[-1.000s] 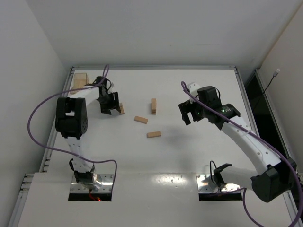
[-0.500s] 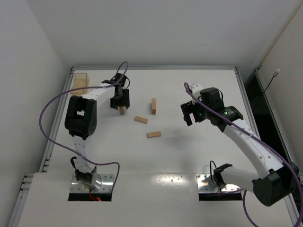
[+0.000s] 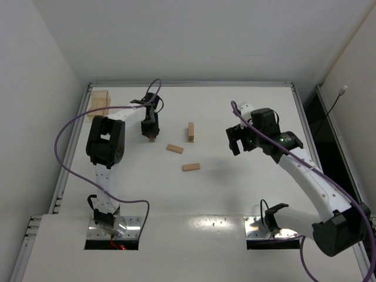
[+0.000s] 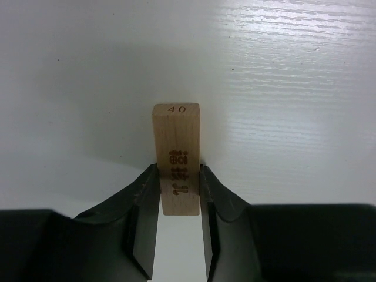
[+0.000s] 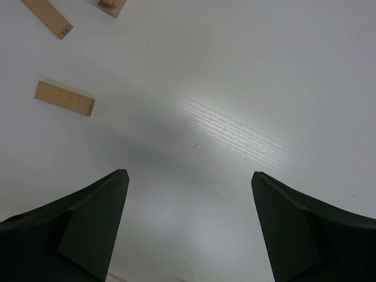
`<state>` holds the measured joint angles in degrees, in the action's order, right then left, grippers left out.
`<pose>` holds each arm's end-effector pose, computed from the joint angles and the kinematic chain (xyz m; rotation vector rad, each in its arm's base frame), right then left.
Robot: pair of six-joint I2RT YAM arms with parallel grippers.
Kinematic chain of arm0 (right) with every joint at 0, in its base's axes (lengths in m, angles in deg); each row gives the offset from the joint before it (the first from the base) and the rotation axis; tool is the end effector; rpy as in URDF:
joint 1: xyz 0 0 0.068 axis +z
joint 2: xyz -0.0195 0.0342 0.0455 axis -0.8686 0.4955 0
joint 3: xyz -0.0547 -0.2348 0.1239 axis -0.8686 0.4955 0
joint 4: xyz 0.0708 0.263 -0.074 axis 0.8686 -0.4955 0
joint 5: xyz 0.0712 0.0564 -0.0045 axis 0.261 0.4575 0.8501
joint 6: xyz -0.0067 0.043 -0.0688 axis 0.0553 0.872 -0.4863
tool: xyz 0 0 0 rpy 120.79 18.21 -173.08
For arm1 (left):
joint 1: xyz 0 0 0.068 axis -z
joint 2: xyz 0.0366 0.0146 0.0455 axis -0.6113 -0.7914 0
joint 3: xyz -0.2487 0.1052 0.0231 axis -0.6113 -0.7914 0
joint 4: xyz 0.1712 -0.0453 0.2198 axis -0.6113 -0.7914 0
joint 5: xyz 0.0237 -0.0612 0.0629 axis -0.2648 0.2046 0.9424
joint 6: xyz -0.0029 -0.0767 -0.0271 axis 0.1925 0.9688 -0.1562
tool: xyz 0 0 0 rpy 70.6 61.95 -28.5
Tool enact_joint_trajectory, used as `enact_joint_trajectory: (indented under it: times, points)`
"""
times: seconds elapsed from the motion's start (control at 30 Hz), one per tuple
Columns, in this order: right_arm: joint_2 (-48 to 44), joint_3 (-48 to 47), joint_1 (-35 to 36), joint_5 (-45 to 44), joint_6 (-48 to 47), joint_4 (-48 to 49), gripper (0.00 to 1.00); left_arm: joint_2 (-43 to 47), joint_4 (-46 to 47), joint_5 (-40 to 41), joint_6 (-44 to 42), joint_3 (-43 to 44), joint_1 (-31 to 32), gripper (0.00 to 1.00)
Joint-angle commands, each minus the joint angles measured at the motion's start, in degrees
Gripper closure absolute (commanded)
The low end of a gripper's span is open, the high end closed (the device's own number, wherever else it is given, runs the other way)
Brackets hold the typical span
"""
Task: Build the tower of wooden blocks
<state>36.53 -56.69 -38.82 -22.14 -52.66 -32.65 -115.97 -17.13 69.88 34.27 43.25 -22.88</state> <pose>0.2646 0.1047 0.2710 -0.3818 2.3229 0.2194 0.4491 -0.1089 0.1121 -0.2793 2.7594 0.0117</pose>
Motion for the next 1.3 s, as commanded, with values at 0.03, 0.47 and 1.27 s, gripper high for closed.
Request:
enact_joint_trajectory:
  times: [0.03, 0.47, 1.27]
  points:
    - [0.57, -0.77, -0.29, 1.22, 0.51, 1.71, 0.17, 2.19, 0.35, -0.84, 1.00, -2.82, -0.04, 1.00]
    - [0.05, -0.77, -0.82, 2.28, 3.32, 2.76, 0.17, 16.44, -8.87, -1.46, 4.77, 8.41, 13.39, 1.00]
    - [-1.01, 1.51, -3.46, 4.56, 5.52, 2.24, 0.17, 0.36, -9.84, 5.04, 9.00, 21.77, 24.48, 1.00]
